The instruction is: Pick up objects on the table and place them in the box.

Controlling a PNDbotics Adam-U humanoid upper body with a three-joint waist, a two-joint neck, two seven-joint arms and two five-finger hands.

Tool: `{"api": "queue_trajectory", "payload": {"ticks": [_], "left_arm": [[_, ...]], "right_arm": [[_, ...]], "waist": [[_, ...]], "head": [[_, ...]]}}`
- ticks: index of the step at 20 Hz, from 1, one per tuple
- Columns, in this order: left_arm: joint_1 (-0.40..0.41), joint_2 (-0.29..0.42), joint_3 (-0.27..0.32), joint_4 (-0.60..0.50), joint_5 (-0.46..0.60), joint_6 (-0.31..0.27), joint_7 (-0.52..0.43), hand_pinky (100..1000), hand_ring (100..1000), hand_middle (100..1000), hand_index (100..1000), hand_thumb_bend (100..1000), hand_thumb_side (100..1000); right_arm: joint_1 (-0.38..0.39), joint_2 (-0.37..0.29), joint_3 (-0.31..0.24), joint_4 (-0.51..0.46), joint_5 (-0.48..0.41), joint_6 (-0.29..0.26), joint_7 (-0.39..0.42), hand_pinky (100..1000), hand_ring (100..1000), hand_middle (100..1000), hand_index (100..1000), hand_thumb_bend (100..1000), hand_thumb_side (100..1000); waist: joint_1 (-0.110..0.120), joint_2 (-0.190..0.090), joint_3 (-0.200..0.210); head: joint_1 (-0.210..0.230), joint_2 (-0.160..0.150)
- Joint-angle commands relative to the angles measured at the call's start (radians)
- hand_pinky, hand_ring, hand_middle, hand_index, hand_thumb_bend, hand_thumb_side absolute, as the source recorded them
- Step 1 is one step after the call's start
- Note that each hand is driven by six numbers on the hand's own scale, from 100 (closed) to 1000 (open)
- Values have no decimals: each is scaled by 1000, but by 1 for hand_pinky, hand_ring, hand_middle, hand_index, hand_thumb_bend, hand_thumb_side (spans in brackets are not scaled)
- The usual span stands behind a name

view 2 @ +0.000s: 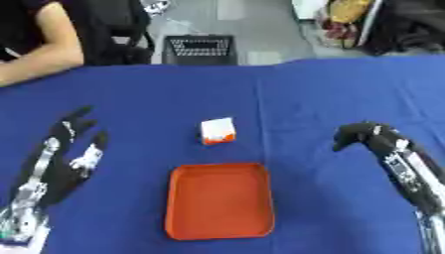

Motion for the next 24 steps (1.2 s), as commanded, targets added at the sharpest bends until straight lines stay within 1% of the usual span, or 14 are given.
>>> {"api": "queue_trajectory", "payload": {"ticks": [1,12,13,15,17,18,21,24], "left_arm": [[-3,8,-6,-18,-10,-2,-8,1000,893,1000,973,393,610],[-7,14,-5,-22,-9,-2,-9,1000,894,1000,972,387,600],[-11,25,-6,-24,-11,0,-12,1000,892,1000,966,383,580],[-26,73,-13,-35,-29,12,-25,1000,883,984,951,386,532],[-48,138,-22,-57,-68,36,-44,1000,872,963,935,401,486],[-64,183,-32,-70,-94,54,-61,988,865,951,926,414,467],[-103,285,-66,-104,-153,106,-129,958,854,935,914,438,464],[-123,335,-87,-119,-162,136,-184,964,855,939,915,442,485]], "right_arm": [[-3,-14,2,-12,10,-10,2,851,631,659,812,100,946],[-4,-13,2,-11,13,-14,-2,851,632,660,813,100,944],[-4,-14,2,-11,13,-14,-2,851,632,660,813,100,944],[-3,-14,3,-11,13,-13,-2,851,632,660,813,100,944],[-3,-16,4,-10,13,-13,-1,851,632,660,813,100,943],[-3,-16,4,-10,13,-13,-1,851,632,660,813,100,943],[-4,-18,6,-10,13,-14,0,851,632,660,813,100,943],[-5,-19,6,-9,13,-14,0,851,632,660,813,100,943]], "waist": [[0,-8,1],[-1,-12,3],[0,-12,2],[1,-14,1],[2,-15,-1],[4,-16,-3],[6,-18,-9],[7,-17,-12]], "head": [[-11,-2],[-10,-8],[-10,-8],[-8,-8],[-7,-7],[-7,-8],[-4,-10],[-4,-10]]}}
